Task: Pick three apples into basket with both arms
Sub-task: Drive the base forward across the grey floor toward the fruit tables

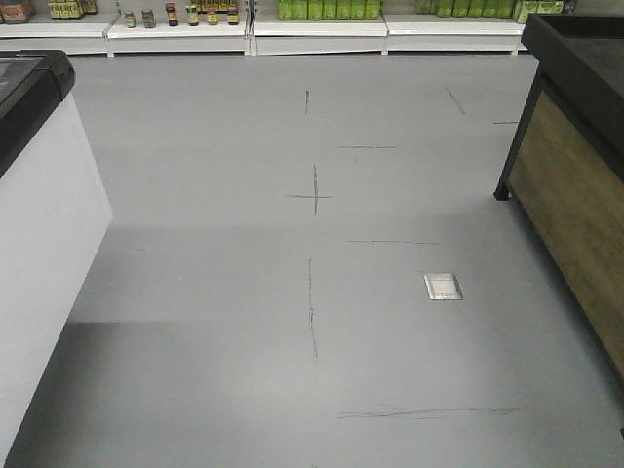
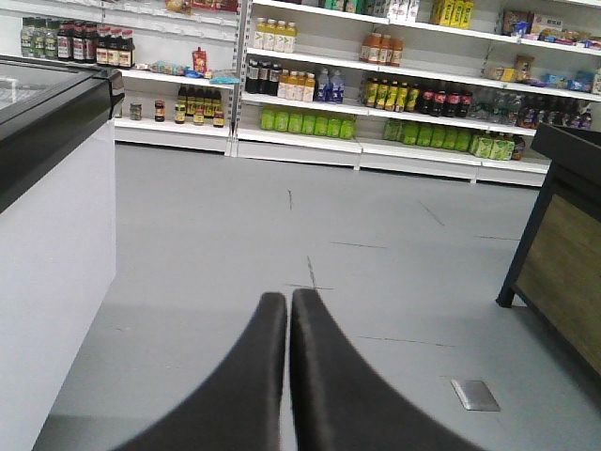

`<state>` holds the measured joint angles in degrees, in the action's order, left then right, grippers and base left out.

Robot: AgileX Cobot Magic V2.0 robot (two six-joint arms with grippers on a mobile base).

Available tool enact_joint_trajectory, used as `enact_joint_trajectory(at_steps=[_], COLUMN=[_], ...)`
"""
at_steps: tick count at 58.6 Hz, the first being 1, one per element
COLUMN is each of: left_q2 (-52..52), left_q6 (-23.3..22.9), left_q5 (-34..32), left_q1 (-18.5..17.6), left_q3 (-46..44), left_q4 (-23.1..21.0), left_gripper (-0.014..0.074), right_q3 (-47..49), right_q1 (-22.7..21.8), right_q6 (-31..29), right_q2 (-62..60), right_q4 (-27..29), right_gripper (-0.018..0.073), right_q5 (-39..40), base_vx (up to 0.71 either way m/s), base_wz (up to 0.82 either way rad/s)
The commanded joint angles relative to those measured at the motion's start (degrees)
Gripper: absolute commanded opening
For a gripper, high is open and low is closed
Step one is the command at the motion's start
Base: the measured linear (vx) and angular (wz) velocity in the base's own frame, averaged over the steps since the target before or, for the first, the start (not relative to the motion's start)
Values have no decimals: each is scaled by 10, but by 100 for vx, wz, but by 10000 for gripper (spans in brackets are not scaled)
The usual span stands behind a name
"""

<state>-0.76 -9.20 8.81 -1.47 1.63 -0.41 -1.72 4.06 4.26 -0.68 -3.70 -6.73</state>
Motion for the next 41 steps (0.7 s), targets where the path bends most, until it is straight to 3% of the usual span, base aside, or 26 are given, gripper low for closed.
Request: enact_joint_trajectory(at_steps=[1, 41], left_q2=[-2, -2], left_q6=[-2, -2], left_q5=[-46, -46], left_q1=[1, 1], left_q3=[-15, -15], left_q4=[-4, -4], left_gripper=[-6, -6], right_q3=[-7, -7], right_q1=[-2, -2], right_q6=[-4, -4], right_q2=[-7, -7], right_q4=[-5, -5], right_gripper=[-9, -9], right_q5=[41, 41], base_vx=[0, 0], base_wz=[0, 0])
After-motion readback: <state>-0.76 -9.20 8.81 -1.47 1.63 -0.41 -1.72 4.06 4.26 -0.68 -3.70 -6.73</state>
